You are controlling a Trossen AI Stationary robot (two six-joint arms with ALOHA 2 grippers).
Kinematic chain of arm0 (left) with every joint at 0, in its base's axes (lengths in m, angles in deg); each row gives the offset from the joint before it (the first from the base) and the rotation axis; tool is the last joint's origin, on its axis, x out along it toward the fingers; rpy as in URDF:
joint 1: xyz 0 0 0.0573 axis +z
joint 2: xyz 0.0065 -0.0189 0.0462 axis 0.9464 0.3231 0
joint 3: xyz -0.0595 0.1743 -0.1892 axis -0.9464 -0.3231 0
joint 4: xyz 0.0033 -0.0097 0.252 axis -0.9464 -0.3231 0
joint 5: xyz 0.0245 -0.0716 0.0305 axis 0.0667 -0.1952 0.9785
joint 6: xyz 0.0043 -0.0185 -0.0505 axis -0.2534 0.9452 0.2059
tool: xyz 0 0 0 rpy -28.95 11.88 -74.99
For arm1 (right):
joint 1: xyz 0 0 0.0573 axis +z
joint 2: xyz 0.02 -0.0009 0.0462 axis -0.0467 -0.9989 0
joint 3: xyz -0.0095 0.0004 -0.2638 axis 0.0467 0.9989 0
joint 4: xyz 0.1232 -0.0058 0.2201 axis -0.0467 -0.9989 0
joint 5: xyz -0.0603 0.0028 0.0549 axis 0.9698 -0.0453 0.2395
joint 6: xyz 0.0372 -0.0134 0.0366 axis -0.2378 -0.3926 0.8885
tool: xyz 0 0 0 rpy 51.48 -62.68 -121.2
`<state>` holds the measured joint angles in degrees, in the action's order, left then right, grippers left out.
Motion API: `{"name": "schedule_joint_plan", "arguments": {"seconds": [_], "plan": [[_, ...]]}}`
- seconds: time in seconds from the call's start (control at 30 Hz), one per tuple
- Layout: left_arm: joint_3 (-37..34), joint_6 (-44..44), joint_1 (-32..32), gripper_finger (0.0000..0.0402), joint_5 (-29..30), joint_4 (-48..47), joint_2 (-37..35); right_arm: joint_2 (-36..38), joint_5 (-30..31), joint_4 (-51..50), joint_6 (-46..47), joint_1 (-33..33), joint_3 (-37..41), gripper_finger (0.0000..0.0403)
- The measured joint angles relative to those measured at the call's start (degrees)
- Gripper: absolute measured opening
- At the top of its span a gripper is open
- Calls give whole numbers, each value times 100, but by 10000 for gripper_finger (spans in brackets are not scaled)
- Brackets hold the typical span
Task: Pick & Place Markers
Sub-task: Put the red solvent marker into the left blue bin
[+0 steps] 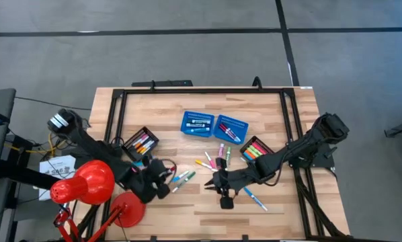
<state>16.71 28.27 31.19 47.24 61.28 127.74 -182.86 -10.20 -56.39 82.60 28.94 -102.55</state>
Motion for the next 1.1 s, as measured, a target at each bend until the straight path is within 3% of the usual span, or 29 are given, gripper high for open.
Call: {"name": "schedule_joint_plan", "arguments": {"seconds": [0.27,0.43,0.6,0.87,1.03,1.1], "plan": [[8,-1858,1034,72,80,22,-1053,0,5,-4,-1122,-644,0,46],[8,-2689,1886,72,-216,43,-1175,0,-6,-9,-1556,-1110,0,46],[-24,-2934,2380,74,-561,86,-1162,0,-17,-210,-1489,-1442,0,53],[-101,-3561,2578,73,-916,395,-1160,0,-1,-812,-1275,-1399,0,104],[-101,-4665,2893,74,-978,1354,-1013,0,358,-1092,-1281,-1266,-18,142],[-101,-5179,3222,72,-1332,1903,-841,0,648,-1387,-1313,-1239,-115,154]]}}
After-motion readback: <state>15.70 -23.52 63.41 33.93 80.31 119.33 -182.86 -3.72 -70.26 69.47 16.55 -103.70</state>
